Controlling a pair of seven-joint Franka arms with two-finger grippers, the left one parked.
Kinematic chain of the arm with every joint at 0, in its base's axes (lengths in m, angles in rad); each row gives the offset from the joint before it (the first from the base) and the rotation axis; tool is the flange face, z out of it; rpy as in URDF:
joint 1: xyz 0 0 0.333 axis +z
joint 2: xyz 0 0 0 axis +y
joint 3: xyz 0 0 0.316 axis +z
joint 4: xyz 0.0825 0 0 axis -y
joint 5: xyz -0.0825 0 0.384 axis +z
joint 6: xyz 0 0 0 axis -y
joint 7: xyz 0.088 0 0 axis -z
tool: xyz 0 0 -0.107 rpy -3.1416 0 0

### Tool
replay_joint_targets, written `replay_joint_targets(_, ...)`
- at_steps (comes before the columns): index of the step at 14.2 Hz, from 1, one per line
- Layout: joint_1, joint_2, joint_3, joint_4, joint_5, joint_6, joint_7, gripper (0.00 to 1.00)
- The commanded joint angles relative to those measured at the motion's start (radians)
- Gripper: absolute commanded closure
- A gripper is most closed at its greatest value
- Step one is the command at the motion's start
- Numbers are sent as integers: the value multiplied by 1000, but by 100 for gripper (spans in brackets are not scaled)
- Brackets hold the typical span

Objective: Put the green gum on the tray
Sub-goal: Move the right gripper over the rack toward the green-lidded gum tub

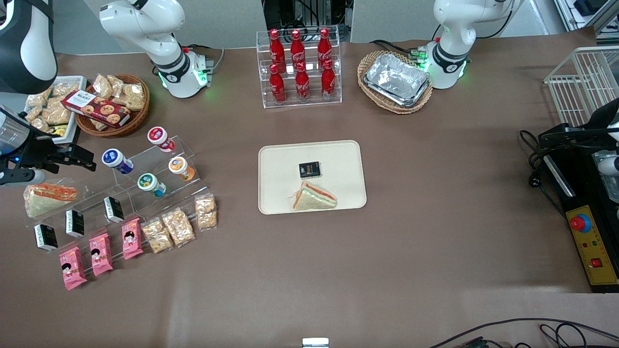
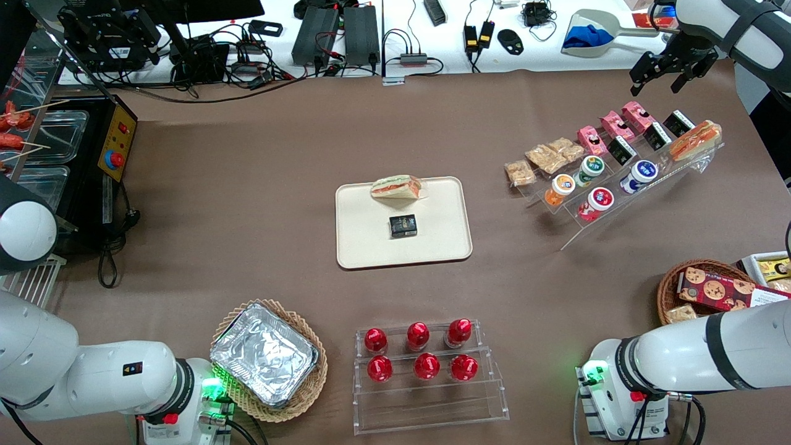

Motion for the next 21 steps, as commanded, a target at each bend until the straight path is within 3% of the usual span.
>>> replay_joint_targets(1,1,-38,29,-43,9,-19,-6,0)
replay_joint_targets(11,2,-272,105,-318,9,17,61,0)
replay_joint_targets(21,1,-151,103,-335,9,145,60,0)
